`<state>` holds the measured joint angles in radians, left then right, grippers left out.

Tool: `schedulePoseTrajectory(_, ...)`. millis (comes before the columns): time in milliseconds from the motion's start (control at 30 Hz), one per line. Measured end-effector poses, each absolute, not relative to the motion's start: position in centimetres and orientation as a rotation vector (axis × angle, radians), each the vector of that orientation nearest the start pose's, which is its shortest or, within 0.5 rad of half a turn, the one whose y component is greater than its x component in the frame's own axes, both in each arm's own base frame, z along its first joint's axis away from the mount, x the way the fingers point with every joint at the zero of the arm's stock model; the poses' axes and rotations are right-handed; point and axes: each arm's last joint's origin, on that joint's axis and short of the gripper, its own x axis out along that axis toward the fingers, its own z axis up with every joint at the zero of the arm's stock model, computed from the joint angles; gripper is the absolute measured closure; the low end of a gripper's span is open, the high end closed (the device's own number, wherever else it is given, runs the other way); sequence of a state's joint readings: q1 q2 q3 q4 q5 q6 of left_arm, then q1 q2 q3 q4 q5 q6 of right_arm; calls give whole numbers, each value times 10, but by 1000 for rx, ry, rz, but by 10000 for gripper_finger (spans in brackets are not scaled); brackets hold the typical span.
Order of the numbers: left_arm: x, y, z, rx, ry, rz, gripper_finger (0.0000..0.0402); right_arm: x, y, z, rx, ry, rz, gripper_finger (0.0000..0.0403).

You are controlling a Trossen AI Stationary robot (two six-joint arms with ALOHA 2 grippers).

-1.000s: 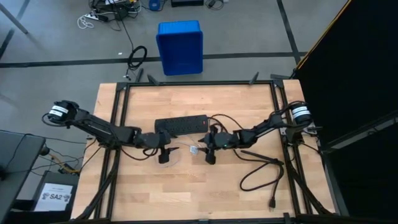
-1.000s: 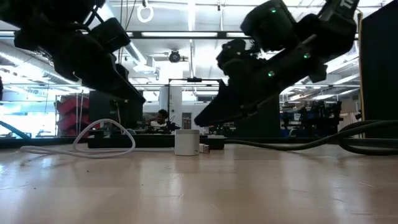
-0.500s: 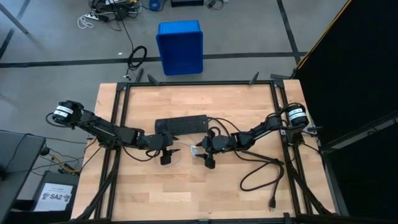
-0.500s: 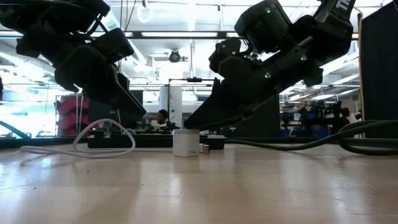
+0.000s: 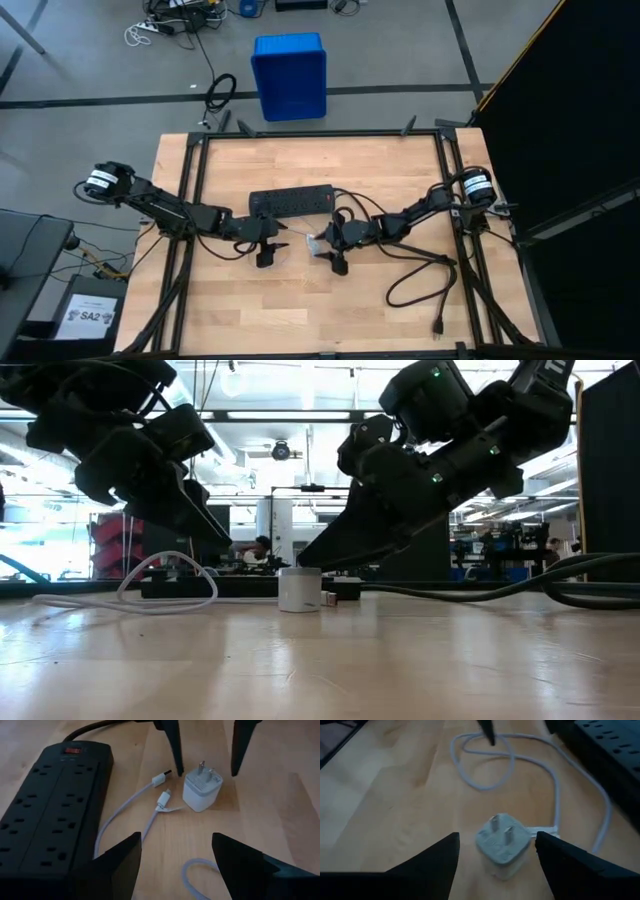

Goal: Insert USB
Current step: Insert the charger cable into the charger adapter

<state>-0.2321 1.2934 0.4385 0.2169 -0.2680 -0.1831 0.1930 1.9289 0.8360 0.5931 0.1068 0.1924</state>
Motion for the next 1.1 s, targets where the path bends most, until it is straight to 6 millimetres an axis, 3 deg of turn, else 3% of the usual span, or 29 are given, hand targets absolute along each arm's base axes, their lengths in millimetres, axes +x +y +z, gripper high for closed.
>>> schedulePoseTrajectory(333, 228, -46, 157, -29, 588, 90, 172, 372, 74, 128, 42, 560, -15, 171)
schedulePoseTrajectory(900, 228, -46, 158, -31, 579, 89, 172, 371, 74, 127, 88, 565, -97, 178)
schedulePoseTrajectory(1100, 224, -45, 152, -12, 650, 95, 172, 369, 70, 149, 107, 520, -96, 186)
